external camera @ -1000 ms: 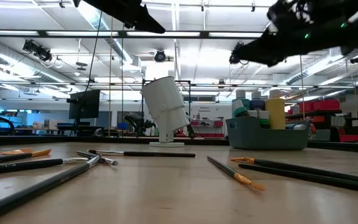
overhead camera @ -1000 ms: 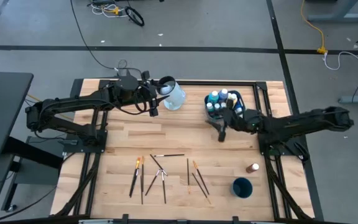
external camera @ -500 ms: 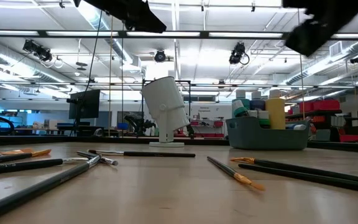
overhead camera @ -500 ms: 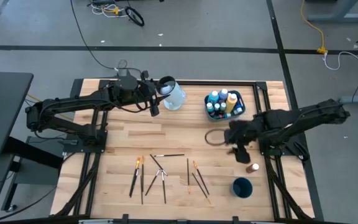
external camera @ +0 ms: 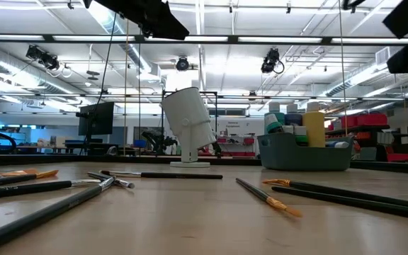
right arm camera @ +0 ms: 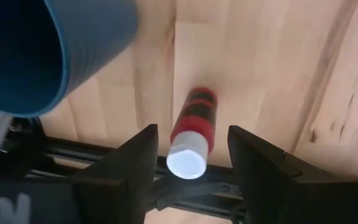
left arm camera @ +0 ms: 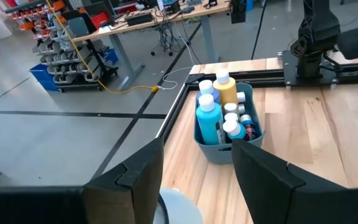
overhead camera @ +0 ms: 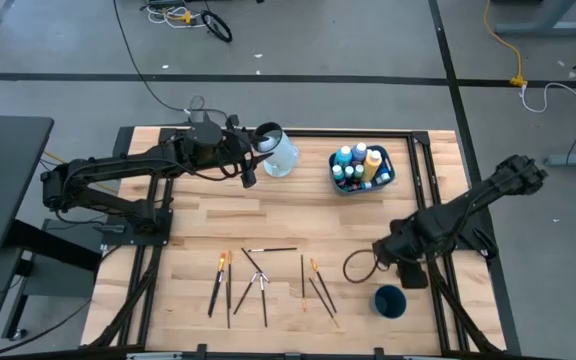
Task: Pick & Place Paint Supplies
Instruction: Put the red paint bottle into the blue bin
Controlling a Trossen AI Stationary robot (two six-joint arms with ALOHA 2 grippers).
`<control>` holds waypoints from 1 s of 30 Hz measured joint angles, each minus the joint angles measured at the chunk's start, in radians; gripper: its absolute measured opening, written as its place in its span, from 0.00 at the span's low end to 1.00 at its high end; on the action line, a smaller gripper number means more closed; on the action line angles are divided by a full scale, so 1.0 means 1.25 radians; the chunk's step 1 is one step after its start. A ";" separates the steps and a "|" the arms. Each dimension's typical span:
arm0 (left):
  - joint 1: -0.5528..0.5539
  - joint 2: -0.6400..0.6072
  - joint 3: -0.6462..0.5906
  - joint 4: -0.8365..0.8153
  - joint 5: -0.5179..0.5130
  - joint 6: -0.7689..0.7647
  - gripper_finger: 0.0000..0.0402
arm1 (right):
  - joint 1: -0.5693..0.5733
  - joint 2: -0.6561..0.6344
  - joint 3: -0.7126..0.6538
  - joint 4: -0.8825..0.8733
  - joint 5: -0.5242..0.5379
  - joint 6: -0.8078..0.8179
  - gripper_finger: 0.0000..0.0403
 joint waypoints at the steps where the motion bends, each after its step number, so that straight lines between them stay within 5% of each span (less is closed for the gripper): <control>1: 0.000 0.000 0.000 0.000 0.001 0.000 0.49 | 0.014 0.008 0.000 -0.001 0.004 0.002 0.49; 15: 0.000 0.000 0.000 0.000 0.002 -0.001 0.49 | 0.133 0.089 0.000 -0.048 0.086 0.005 0.49; 30: 0.000 0.000 0.000 0.000 0.002 -0.025 0.49 | 0.158 0.096 0.000 -0.041 0.058 0.034 0.40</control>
